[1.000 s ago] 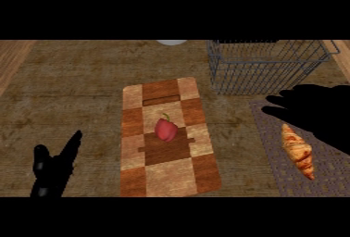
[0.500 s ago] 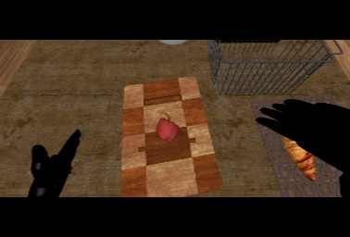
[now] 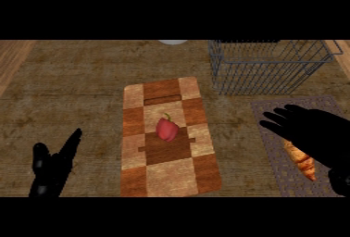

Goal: Pick the croissant from the placemat and place it in the basket

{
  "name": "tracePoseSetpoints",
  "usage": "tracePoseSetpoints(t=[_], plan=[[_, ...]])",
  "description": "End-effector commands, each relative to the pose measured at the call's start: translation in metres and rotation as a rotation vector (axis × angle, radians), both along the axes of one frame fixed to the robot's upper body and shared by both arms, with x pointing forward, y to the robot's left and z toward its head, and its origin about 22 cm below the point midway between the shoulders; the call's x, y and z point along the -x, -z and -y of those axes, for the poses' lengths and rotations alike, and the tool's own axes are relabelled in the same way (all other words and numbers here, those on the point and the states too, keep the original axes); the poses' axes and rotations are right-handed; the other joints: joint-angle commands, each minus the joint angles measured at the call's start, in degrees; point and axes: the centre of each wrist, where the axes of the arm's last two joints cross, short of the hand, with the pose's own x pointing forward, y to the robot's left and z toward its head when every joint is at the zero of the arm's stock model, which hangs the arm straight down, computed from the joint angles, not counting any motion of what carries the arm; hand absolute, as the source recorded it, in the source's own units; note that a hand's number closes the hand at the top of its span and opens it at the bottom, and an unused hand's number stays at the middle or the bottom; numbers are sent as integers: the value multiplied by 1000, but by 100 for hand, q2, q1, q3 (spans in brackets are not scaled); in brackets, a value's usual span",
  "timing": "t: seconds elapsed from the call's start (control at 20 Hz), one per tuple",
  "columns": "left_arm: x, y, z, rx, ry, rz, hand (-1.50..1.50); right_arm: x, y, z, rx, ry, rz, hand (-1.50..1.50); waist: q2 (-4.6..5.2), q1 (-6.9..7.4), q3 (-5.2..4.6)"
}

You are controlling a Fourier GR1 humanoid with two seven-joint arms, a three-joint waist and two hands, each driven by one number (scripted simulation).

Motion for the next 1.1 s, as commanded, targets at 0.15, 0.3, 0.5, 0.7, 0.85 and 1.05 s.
tracePoseSetpoints(t=[0.15, 0.3, 0.5, 0.7, 0.85, 1.05], plan=[[11, 30, 21, 13, -16, -71, 0, 0, 34, 28, -22, -9, -15, -150, 49, -64, -84], [5, 12, 3, 36, -10, -77, 0, -10, 48, 23, -10, -9, -4, -150, 52, 0, -85], [4, 9, 16, 16, 2, -81, 0, -4, 69, 26, -17, -14, 3, -150, 47, -13, -83], [17, 27, -5, 8, -4, -89, 0, -4, 81, 26, -36, -3, 1, -150, 51, -8, -87], [5, 22, 1, 35, 6, -73, 0, -14, 82, 32, -26, -11, 12, -150, 53, -13, -88], [17, 22, -11, 9, -19, -53, 0, -13, 92, 39, 2, -17, -7, -150, 45, -12, -88]])
